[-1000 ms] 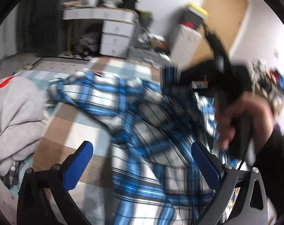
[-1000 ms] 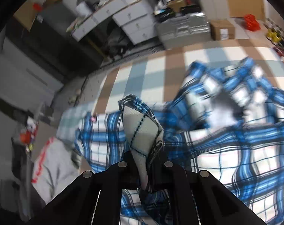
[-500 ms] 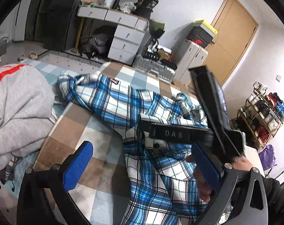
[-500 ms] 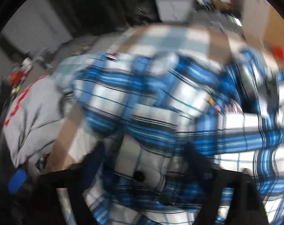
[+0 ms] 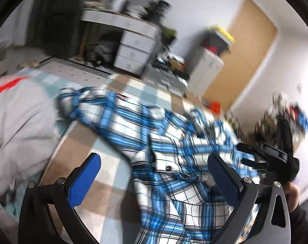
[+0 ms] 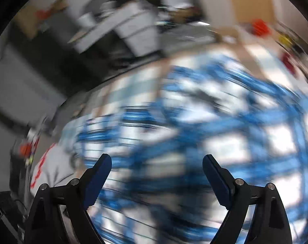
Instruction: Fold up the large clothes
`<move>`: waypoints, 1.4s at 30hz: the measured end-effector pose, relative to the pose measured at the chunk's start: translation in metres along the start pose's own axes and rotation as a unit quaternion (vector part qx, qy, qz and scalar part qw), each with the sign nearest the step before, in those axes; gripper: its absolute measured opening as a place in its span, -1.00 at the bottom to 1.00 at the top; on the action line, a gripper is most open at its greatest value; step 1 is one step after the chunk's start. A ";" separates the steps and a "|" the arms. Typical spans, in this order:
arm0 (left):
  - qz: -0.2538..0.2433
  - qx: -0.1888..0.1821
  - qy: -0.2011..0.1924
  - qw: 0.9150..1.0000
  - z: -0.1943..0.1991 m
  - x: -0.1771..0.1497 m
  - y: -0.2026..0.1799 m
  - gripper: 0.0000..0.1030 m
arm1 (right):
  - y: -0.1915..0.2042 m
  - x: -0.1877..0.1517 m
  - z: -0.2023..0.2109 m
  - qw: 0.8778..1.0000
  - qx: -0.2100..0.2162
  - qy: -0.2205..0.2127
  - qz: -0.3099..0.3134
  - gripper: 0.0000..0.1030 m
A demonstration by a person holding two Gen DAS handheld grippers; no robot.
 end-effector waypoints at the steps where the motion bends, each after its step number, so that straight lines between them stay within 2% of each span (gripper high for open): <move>1: -0.020 -0.004 0.005 1.000 -0.005 0.002 -0.010 0.98 | -0.021 -0.001 0.012 1.000 -0.021 -0.009 -0.003 0.78; 3: -0.079 -0.011 0.036 0.996 -0.027 0.005 -0.042 0.98 | -0.062 -0.005 0.032 0.997 -0.067 -0.024 -0.004 0.78; 4: -0.103 -0.009 0.040 0.994 -0.035 0.005 -0.056 0.98 | -0.081 -0.006 0.038 0.996 -0.090 -0.018 -0.003 0.78; 5: -0.136 -0.010 0.050 0.989 -0.047 0.004 -0.075 0.98 | -0.095 -0.007 0.038 0.993 -0.114 -0.004 -0.003 0.78; 7: -0.163 -0.002 0.061 0.985 -0.065 0.004 -0.096 0.98 | -0.129 -0.014 0.043 0.986 -0.168 0.023 -0.003 0.77; 8: -0.176 0.000 0.069 0.982 -0.078 0.002 -0.108 0.98 | -0.144 -0.019 0.043 0.983 -0.180 0.038 -0.005 0.77; 9: -0.188 -0.003 0.088 0.978 -0.088 -0.001 -0.115 0.98 | -0.154 -0.024 0.040 0.982 -0.180 0.052 -0.010 0.77; 10: -0.196 -0.004 0.111 0.974 -0.100 -0.005 -0.121 0.98 | -0.158 -0.026 0.041 0.983 -0.177 0.041 0.008 0.78; 12: -0.193 0.004 0.150 0.970 -0.124 -0.014 -0.125 0.98 | -0.155 -0.028 0.039 0.981 -0.183 0.046 0.030 0.76; 14: -0.186 0.015 0.159 0.970 -0.136 -0.018 -0.123 0.98 | -0.147 -0.024 0.043 0.983 -0.175 0.037 0.040 0.71; 17: -0.193 0.034 0.162 0.967 -0.147 -0.021 -0.123 0.98 | -0.129 -0.012 0.065 0.986 -0.152 -0.017 0.067 0.71; 19: -0.194 0.044 0.179 0.963 -0.156 -0.024 -0.121 0.98 | -0.127 -0.012 0.060 0.989 -0.132 -0.004 0.066 0.71; 22: -0.191 0.054 0.205 0.958 -0.169 -0.034 -0.111 0.98 | -0.148 -0.027 0.032 0.990 -0.131 0.050 0.035 0.76; 24: -0.190 0.055 0.196 0.960 -0.163 -0.033 -0.105 0.98 | -0.147 -0.027 0.032 0.984 -0.157 0.039 0.069 0.73; 25: -0.181 0.051 0.189 0.964 -0.153 -0.029 -0.101 0.98 | -0.143 -0.028 0.031 0.983 -0.160 0.050 0.072 0.73; 26: -0.172 0.041 0.182 0.967 -0.141 -0.026 -0.096 0.98 | -0.136 -0.027 0.032 0.985 -0.149 0.053 0.067 0.73; 28: -0.158 0.022 0.155 0.975 -0.113 -0.019 -0.085 0.98 | -0.107 -0.023 0.042 0.991 -0.105 0.027 0.075 0.73; 29: -0.147 0.033 0.131 0.980 -0.094 -0.014 -0.072 0.98 | -0.084 -0.019 0.045 0.992 -0.073 0.024 0.099 0.73; 32: -0.101 0.071 0.092 0.988 -0.049 -0.013 -0.028 0.98 | -0.014 -0.001 0.048 0.986 -0.029 0.013 0.166 0.74; 34: -0.063 0.081 0.089 0.991 -0.028 -0.021 -0.003 0.98 | 0.043 0.011 0.038 0.979 -0.018 0.014 0.205 0.92; 38: 0.034 0.129 0.105 0.986 -0.004 -0.040 0.052 0.98 | 0.149 0.032 -0.011 0.965 0.001 0.034 0.262 0.99; 40: 0.071 0.131 0.095 0.984 0.004 -0.048 0.074 0.98 | 0.197 0.042 -0.049 0.965 0.038 0.062 0.254 1.00; 42: 0.099 0.152 0.084 0.980 0.005 -0.051 0.094 0.98 | 0.243 0.048 -0.102 0.963 0.071 0.103 0.239 1.00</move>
Point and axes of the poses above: each gripper's, at about its wrist camera, not at the fingertips, and z roughly against the way its jaws point, y to its left, x to its top, the point moved 5 cm from there along -z, roughly the way its jaws point, and after that the axes turned 13 degrees about x, right-handed, at the moved point
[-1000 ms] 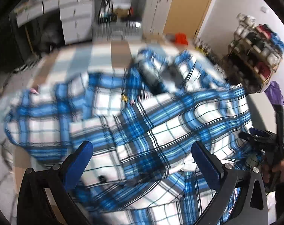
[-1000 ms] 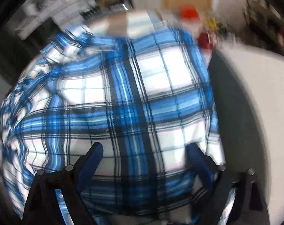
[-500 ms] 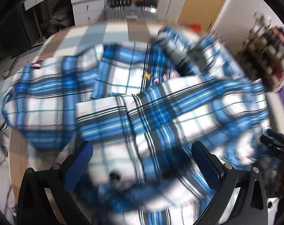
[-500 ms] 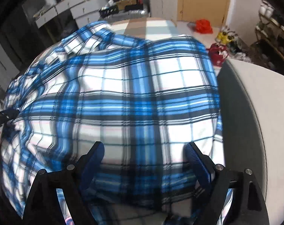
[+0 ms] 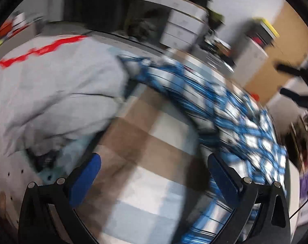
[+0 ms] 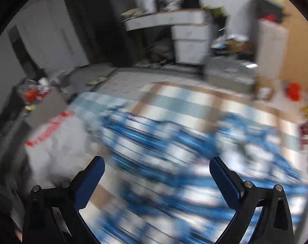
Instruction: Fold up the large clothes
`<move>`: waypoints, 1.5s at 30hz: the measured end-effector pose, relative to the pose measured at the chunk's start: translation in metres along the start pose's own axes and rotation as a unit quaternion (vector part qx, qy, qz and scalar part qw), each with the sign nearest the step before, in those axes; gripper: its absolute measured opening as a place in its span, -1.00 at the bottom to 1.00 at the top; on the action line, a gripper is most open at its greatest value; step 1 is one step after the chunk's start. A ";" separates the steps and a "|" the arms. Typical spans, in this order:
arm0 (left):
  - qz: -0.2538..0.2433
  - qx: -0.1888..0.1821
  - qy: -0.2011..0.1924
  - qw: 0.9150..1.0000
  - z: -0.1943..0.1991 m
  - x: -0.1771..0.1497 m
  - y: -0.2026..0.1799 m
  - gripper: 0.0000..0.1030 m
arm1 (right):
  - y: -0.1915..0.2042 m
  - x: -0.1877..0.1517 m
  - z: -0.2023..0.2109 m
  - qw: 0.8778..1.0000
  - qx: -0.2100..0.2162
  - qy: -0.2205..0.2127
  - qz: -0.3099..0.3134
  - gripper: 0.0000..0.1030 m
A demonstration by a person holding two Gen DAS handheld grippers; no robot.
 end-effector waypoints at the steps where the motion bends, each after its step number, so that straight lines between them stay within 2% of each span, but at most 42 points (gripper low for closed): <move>1: 0.008 0.005 0.003 1.000 -0.003 0.000 0.005 0.98 | 0.009 0.014 -0.024 1.000 0.013 0.015 -0.002 1.00; 2: 0.013 0.001 0.006 1.000 -0.008 0.003 0.010 0.98 | 0.020 0.035 -0.060 0.999 0.025 0.037 -0.008 1.00; 5: 0.033 -0.010 0.008 0.999 -0.020 0.011 0.025 0.98 | 0.040 0.057 -0.132 0.996 0.051 0.064 -0.026 1.00; 6: 0.036 -0.016 0.012 0.999 -0.021 0.012 0.027 0.98 | 0.045 0.066 -0.170 0.994 0.057 0.086 -0.035 0.99; 8: 0.033 -0.024 0.018 0.999 -0.023 0.014 0.033 0.98 | 0.045 0.078 -0.222 0.990 0.057 0.123 -0.045 0.97; 9: 0.026 -0.031 0.018 0.999 -0.023 0.016 0.034 0.98 | 0.044 0.083 -0.250 0.988 0.047 0.141 -0.050 0.84; 10: 0.016 -0.035 0.017 0.999 -0.023 0.017 0.031 0.98 | 0.043 0.089 -0.275 0.985 0.045 0.156 -0.057 0.62; 11: 0.005 -0.039 0.018 0.999 -0.025 0.018 0.030 0.98 | 0.042 0.093 -0.305 0.981 0.053 0.175 -0.065 0.54; 12: -0.005 -0.040 0.020 0.999 -0.027 0.018 0.029 0.98 | 0.038 0.092 -0.323 0.978 0.053 0.188 -0.074 0.47; 14: -0.017 -0.050 0.029 0.998 -0.033 0.019 0.032 0.98 | 0.033 0.089 -0.357 0.971 0.037 0.221 -0.080 0.47; 16: -0.020 -0.052 0.034 0.998 -0.040 0.021 0.036 0.98 | 0.026 0.080 -0.389 0.961 -0.002 0.265 -0.080 0.45; 18: -0.013 -0.058 0.044 0.997 -0.044 0.023 0.045 0.98 | 0.024 0.078 -0.406 0.956 -0.034 0.287 -0.060 0.44; 21: 0.000 -0.070 0.056 0.996 -0.047 0.023 0.057 0.98 | 0.027 0.081 -0.416 0.954 -0.070 0.291 -0.019 0.43; 22: 0.002 -0.071 0.057 0.996 -0.047 0.023 0.060 0.98 | 0.024 0.077 -0.420 0.950 -0.082 0.300 -0.026 0.43; 23: 0.003 -0.070 0.056 0.996 -0.047 0.023 0.061 0.98 | 0.022 0.071 -0.423 0.947 -0.080 0.309 -0.042 0.34; 25: 0.001 -0.075 0.058 0.996 -0.046 0.023 0.062 0.98 | 0.022 0.057 -0.433 0.938 -0.065 0.334 -0.068 -0.77; 27: 0.002 -0.076 0.059 0.995 -0.046 0.021 0.062 0.98 | 0.028 0.057 -0.432 0.945 -0.075 0.313 -0.050 -0.86; 29: 0.007 -0.080 0.060 0.995 -0.044 0.022 0.065 0.98 | 0.041 0.064 -0.424 0.957 -0.062 0.282 -0.031 -0.93; 31: 0.009 -0.080 0.055 0.995 -0.042 0.022 0.064 0.98 | 0.065 0.078 -0.404 0.971 -0.047 0.235 0.011 -0.95; 36: 0.008 -0.069 0.045 0.997 -0.039 0.021 0.060 0.98 | 0.115 0.111 -0.337 0.988 -0.021 0.123 0.086 -0.95; 38: 0.006 -0.062 0.041 0.997 -0.038 0.019 0.058 0.98 | 0.127 0.121 -0.304 0.991 0.000 0.090 0.096 -0.95; 39: 0.007 -0.057 0.038 0.998 -0.037 0.019 0.058 0.98 | 0.137 0.126 -0.305 0.991 0.009 0.082 0.103 -0.95; 41: 0.011 -0.048 0.030 0.998 -0.035 0.018 0.056 0.98 | 0.155 0.127 -0.270 0.989 0.035 0.047 0.136 -0.95; 45: 0.029 -0.029 0.010 0.999 -0.033 0.033 0.059 0.98 | 0.167 0.126 -0.213 0.985 0.093 -0.003 0.145 -0.95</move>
Point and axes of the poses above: each gripper's, at about its wrist camera, not at the fingertips, and z roughly against the way its jaws point, y to its left, x to its top, the point moved 5 cm from there along -z, roughly the way its jaws point, and after that the axes turned 13 degrees about x, right-handed, at the moved point
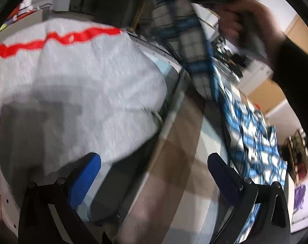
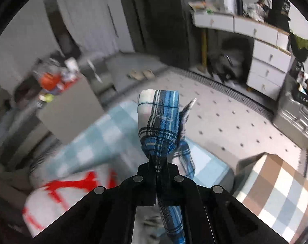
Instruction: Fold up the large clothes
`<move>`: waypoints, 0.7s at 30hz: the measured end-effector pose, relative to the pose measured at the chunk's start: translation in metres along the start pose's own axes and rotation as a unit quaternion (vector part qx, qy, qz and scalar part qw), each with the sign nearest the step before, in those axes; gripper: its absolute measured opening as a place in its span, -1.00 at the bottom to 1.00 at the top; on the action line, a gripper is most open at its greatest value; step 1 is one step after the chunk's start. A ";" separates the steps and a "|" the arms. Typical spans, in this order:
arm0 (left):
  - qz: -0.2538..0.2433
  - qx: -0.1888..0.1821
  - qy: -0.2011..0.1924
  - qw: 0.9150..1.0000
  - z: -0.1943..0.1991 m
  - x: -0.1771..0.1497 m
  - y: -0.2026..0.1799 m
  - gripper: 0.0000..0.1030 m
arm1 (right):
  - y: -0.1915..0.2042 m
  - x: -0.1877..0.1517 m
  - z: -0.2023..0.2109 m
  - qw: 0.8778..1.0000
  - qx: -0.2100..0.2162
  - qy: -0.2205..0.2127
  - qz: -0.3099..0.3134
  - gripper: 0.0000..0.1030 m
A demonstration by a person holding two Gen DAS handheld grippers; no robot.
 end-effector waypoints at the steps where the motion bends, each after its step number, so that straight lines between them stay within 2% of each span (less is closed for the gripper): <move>1: 0.001 0.008 -0.011 1.000 0.001 0.006 0.000 0.98 | 0.003 -0.001 0.009 1.000 0.007 -0.013 -0.005 -0.95; 3: 0.010 0.035 -0.023 0.999 -0.002 0.020 0.000 0.98 | 0.003 -0.007 0.035 0.999 0.031 -0.031 -0.030 -0.95; 6: 0.029 0.008 -0.008 1.000 -0.014 0.041 -0.013 0.98 | 0.013 -0.017 0.062 0.998 0.035 -0.045 -0.036 -0.95; 9: 0.029 0.006 -0.004 1.000 -0.028 0.055 -0.035 0.98 | 0.010 -0.021 0.070 0.998 0.029 -0.037 -0.050 -0.95; 13: -0.002 -0.001 -0.006 1.000 -0.046 0.069 -0.072 0.98 | 0.008 -0.019 0.083 0.997 0.022 -0.033 -0.063 -0.95; 15: -0.016 0.014 -0.027 0.999 -0.050 0.075 -0.083 0.98 | 0.010 -0.017 0.090 0.997 0.027 -0.036 -0.064 -0.95; 17: -0.032 0.035 -0.023 0.999 -0.063 0.081 -0.098 0.98 | 0.008 -0.017 0.092 0.996 0.030 -0.037 -0.078 -0.95; 21: 0.037 0.015 -0.008 0.999 -0.084 0.097 -0.099 0.98 | 0.002 -0.021 0.096 0.993 0.032 -0.048 -0.104 -0.95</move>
Point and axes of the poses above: each gripper's, at about its wrist camera, not at the fingertips, and z roughly against the way its jaws point, y to its left, x to its top, the point moved 5 cm from there along -z, roughly the way its jaws point, and after that the axes turned 13 degrees about x, right-handed, at the moved point
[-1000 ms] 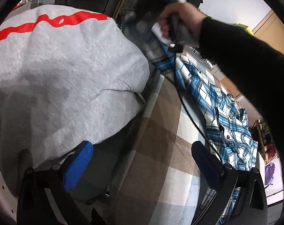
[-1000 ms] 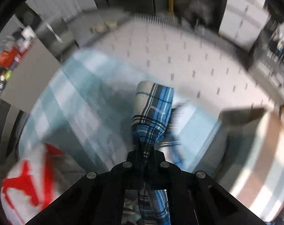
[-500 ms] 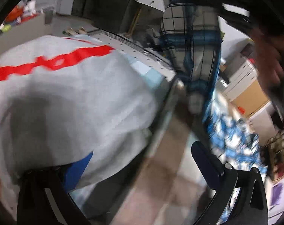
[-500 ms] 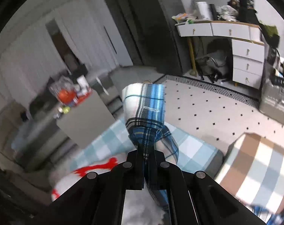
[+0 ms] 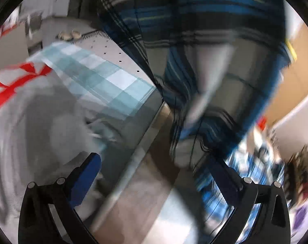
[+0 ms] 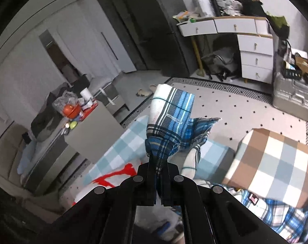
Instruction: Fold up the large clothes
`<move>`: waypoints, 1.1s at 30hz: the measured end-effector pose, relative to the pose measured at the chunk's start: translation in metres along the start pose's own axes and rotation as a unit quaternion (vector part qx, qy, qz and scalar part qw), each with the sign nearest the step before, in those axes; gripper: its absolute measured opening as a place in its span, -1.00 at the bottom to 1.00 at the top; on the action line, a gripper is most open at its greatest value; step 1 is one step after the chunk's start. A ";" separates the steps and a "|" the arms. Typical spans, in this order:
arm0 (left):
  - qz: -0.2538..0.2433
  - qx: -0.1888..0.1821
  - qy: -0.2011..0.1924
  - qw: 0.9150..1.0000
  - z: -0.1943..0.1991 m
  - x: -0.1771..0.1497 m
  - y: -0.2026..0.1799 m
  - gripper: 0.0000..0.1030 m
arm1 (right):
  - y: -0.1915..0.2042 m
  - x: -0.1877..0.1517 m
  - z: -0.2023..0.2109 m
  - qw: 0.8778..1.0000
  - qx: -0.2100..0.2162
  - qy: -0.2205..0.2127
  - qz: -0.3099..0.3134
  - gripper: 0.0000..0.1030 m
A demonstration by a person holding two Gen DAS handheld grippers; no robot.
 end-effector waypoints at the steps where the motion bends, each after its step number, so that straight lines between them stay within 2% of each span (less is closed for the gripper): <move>1: 0.016 -0.003 -0.005 1.000 -0.002 0.003 0.002 0.98 | -0.003 0.000 0.002 1.000 -0.002 -0.006 -0.004 -0.95; 3: 0.044 -0.013 -0.011 0.999 -0.009 0.006 0.002 0.96 | -0.011 0.000 0.009 0.999 0.010 -0.023 -0.026 -0.95; 5: 0.047 -0.004 -0.005 0.999 -0.017 0.004 0.006 0.27 | -0.024 0.001 0.020 0.998 0.013 -0.049 -0.047 -0.95; 6: 0.042 -0.010 0.007 0.999 -0.023 0.004 0.000 -0.43 | -0.029 0.001 0.023 0.997 0.017 -0.057 -0.056 -0.95; 7: 0.034 -0.015 0.021 0.999 -0.029 0.001 -0.001 -0.74 | -0.036 0.001 0.027 0.996 0.018 -0.064 -0.066 -0.95; 9: 0.022 -0.011 0.021 0.999 -0.030 -0.003 0.001 -0.91 | -0.046 -0.001 0.031 0.995 0.015 -0.069 -0.073 -0.95; 18: -0.001 -0.007 -0.016 1.000 -0.004 -0.013 0.013 -0.99 | -0.057 -0.007 0.066 0.991 -0.003 -0.115 -0.067 -0.95; 22: -0.006 0.028 -0.010 1.000 -0.008 -0.019 0.021 -1.00 | -0.082 -0.043 0.069 0.989 0.002 -0.094 -0.117 -0.95; 24: -0.005 0.038 -0.004 0.999 -0.014 -0.022 0.028 -1.00 | -0.109 -0.069 0.064 0.983 -0.005 -0.084 -0.163 -0.95; 27: 0.001 0.036 0.008 0.999 -0.021 -0.028 0.035 -1.00 | -0.155 -0.107 0.040 0.966 0.005 -0.034 -0.254 -0.95; 31: -0.009 0.042 0.020 0.999 -0.029 -0.031 0.036 -1.00 | -0.189 -0.131 0.016 0.942 0.023 0.004 -0.333 -0.94; 33: -0.010 0.042 0.019 0.999 -0.029 -0.032 0.035 -1.00 | -0.200 -0.134 0.008 0.935 0.033 0.013 -0.352 -0.94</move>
Point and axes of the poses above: each gripper's, at about its wrist camera, not at the fingertips, and z roughly against the way its jaws point, y to its left, x to its top, the point moved 5 cm from there along -z, roughly the way its jaws point, and after that the axes turned 13 degrees about x, right-handed, at the moved point
